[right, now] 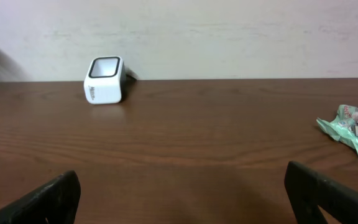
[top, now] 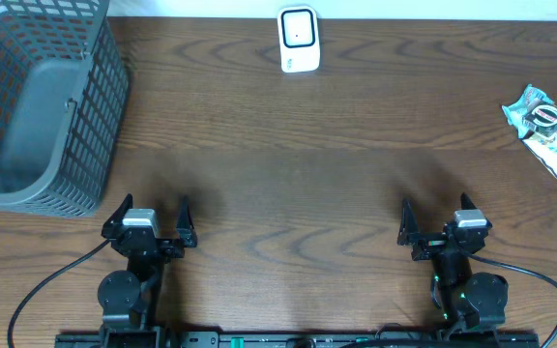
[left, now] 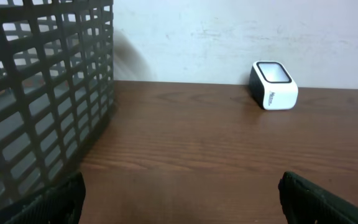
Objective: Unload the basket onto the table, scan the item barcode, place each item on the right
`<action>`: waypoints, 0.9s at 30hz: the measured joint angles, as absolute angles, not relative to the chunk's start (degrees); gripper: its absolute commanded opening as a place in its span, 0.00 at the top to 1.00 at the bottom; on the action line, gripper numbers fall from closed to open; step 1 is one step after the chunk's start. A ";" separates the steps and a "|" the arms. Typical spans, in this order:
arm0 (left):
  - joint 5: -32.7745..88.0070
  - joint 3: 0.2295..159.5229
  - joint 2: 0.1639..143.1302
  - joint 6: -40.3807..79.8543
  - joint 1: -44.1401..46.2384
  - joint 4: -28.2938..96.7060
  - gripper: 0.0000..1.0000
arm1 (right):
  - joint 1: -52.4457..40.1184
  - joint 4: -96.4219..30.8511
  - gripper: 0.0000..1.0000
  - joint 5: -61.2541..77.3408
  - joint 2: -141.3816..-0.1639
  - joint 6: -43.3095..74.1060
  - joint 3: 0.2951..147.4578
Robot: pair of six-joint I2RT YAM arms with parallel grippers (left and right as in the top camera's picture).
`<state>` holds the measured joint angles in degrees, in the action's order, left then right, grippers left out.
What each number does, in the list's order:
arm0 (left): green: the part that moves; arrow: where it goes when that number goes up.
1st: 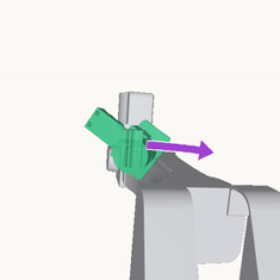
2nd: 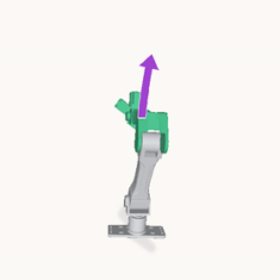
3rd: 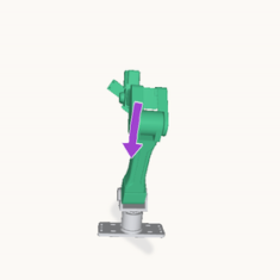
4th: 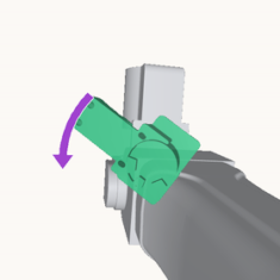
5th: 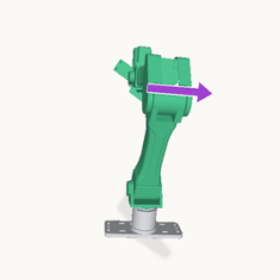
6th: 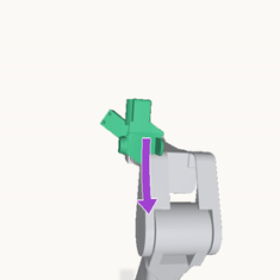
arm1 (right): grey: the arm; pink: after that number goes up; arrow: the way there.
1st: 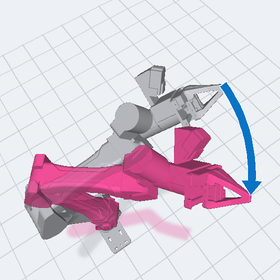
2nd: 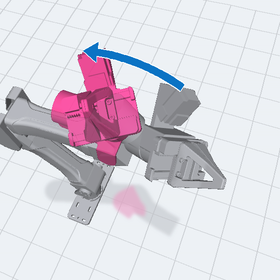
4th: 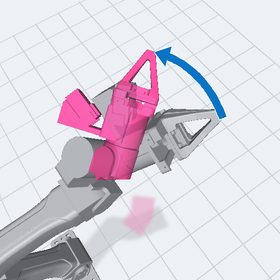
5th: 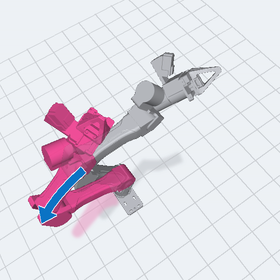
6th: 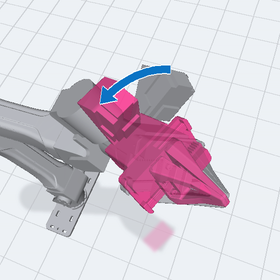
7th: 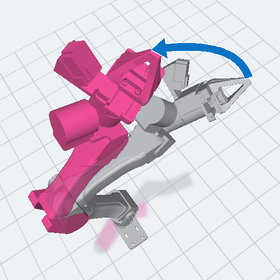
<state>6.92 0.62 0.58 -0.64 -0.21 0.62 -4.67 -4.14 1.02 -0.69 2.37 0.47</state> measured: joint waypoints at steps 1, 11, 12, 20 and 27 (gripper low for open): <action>6.92 0.62 0.58 -0.93 -0.21 0.64 0.02 | -4.67 -4.14 0.01 1.02 -0.69 2.35 0.47; 6.90 0.64 0.58 -1.58 -0.21 0.71 0.02 | -4.67 -4.14 0.01 1.02 -0.69 2.35 0.47; 6.90 0.64 0.58 -1.58 -0.21 0.73 0.02 | -4.67 -4.14 0.01 1.02 -0.69 2.35 0.47; 6.46 0.67 0.58 -1.58 -0.21 0.84 0.02 | -4.67 -4.14 0.01 1.02 -0.69 2.37 0.47; 6.09 0.69 0.58 -1.58 -0.21 0.93 0.02 | -4.67 -4.14 0.01 1.02 -0.69 2.37 0.47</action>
<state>6.09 0.69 0.58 -1.58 -0.21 0.93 -4.67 -4.14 1.02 -0.69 2.37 0.47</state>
